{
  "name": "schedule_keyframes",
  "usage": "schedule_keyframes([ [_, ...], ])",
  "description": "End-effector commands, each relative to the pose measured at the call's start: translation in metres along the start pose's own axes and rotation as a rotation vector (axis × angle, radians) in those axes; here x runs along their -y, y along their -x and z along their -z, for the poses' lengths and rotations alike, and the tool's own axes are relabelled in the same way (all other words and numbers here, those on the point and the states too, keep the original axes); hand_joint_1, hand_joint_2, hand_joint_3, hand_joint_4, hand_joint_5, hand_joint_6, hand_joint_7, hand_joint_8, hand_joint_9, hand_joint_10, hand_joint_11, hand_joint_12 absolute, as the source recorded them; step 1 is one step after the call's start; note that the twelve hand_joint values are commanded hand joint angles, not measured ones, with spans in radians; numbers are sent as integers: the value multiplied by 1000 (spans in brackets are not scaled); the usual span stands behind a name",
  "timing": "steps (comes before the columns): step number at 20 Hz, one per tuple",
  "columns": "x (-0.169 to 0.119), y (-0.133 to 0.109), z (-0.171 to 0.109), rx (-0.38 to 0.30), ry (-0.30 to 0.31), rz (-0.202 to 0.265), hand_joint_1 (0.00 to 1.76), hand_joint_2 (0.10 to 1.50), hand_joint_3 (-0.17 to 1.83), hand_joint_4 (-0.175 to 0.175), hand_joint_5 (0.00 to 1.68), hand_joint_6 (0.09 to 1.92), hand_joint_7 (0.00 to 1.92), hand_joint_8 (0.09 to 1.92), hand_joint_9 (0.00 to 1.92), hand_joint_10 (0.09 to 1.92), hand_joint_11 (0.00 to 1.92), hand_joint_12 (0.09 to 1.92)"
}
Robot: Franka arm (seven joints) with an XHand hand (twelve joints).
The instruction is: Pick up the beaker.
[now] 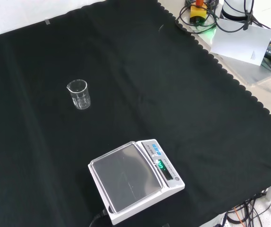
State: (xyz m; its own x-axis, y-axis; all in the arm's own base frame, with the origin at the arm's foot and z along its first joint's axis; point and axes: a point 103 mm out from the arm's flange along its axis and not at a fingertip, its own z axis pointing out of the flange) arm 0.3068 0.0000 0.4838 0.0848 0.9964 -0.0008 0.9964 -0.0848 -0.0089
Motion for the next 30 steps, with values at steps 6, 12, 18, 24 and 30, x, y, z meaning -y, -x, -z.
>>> schedule_keyframes([
  [6,-33,18,-17,-6,-22,-5,737,731,180,14,99,87,46,619,152,875,0,1266],
  [12,-81,23,-52,10,-65,-2,736,730,185,15,99,87,36,651,152,878,0,1268],
  [18,-128,21,-88,-16,-93,36,736,729,187,18,87,87,32,658,147,877,0,1270],
  [24,-180,16,-128,-1,-158,65,736,728,193,25,66,87,14,670,130,881,0,1247],
  [30,-225,14,-175,-3,-203,95,737,727,198,32,43,87,0,654,107,881,0,1234],
])
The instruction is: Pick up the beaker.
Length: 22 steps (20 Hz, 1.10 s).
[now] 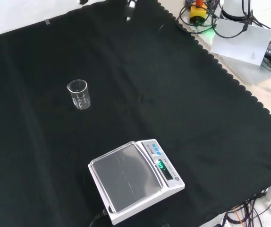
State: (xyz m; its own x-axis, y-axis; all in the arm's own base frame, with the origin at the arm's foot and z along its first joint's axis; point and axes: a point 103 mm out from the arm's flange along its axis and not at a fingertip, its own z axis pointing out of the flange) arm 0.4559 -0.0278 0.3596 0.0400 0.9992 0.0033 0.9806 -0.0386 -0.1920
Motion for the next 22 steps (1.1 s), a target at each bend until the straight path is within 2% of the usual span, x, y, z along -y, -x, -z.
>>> schedule_keyframes([
  [1,-89,4,-44,0,-27,53,737,727,200,32,41,87,0,646,102,882,0,1226],
  [6,-126,12,-72,-4,-87,67,737,726,205,33,36,87,0,623,90,884,0,1201],
  [11,-156,22,-97,-35,-85,72,739,727,209,34,35,87,0,616,85,885,0,1189],
  [16,-168,30,-134,-85,-90,64,729,728,216,39,21,87,0,573,63,882,0,1142],
  [22,-172,30,-159,-109,-118,62,704,726,223,43,2,87,0,516,39,880,0,1082],
])
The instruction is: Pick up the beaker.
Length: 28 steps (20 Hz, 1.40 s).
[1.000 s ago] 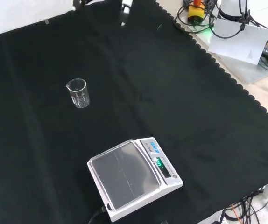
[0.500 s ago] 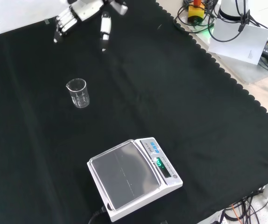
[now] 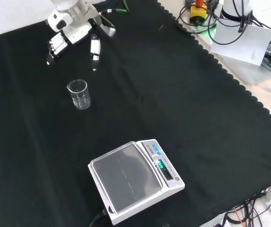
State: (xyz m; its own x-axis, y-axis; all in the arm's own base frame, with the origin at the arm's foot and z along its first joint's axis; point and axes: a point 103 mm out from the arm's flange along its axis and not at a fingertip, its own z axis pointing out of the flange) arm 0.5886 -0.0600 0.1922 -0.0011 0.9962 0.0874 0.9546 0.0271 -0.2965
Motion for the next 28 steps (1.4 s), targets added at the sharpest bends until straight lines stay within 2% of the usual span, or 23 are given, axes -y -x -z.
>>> schedule_keyframes([
  [1,-12,4,-22,-39,-10,4,702,726,224,44,1,87,0,511,36,879,0,1074],
  [17,-41,-23,-58,-38,-92,44,689,723,223,49,0,87,0,490,25,877,0,1053],
  [28,-58,-29,-80,-11,-132,41,690,724,222,49,0,87,0,501,25,878,0,1046],
])
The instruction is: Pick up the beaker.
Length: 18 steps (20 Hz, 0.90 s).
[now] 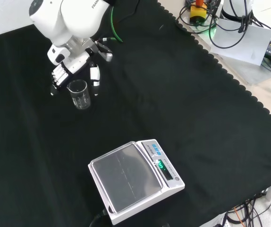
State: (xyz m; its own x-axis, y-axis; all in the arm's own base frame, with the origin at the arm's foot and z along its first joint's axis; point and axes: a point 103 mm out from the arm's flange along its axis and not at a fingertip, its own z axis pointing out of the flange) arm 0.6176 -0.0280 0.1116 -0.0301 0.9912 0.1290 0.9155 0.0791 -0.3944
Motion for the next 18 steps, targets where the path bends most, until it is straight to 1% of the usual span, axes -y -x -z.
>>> schedule_keyframes([
  [1,-8,-4,-10,19,-25,-4,692,725,222,49,0,87,0,504,26,878,0,1046],
  [4,-11,-2,-13,28,-30,-11,702,728,223,49,3,87,0,514,26,879,0,1051],
  [5,-12,-1,-14,30,-32,-14,713,730,226,50,9,87,0,528,32,881,0,1078],
  [6,-12,0,-15,26,-33,-17,724,733,230,50,17,87,0,545,44,884,0,1123],
  [8,-14,2,-15,23,-28,-28,754,741,255,51,53,87,2,608,98,892,0,1288],
  [9,-15,2,-15,22,-25,-34,787,743,284,49,88,87,23,654,165,894,20,1385],
  [11,-16,3,-16,23,-18,-39,870,723,389,43,163,87,89,737,322,877,154,1463],
  [14,-18,1,-17,28,-2,-39,993,671,580,28,303,87,235,825,547,848,443,1385],
  [15,-19,0,-18,27,-3,-38,1034,663,642,20,348,219,306,853,645,825,565,1334],
  [17,-20,0,-18,23,-6,-35,1087,665,711,4,319,779,409,918,783,831,766,1237],
  [18,-21,0,-18,20,-6,-34,1101,672,730,-4,306,997,443,950,823,852,833,1205],
])
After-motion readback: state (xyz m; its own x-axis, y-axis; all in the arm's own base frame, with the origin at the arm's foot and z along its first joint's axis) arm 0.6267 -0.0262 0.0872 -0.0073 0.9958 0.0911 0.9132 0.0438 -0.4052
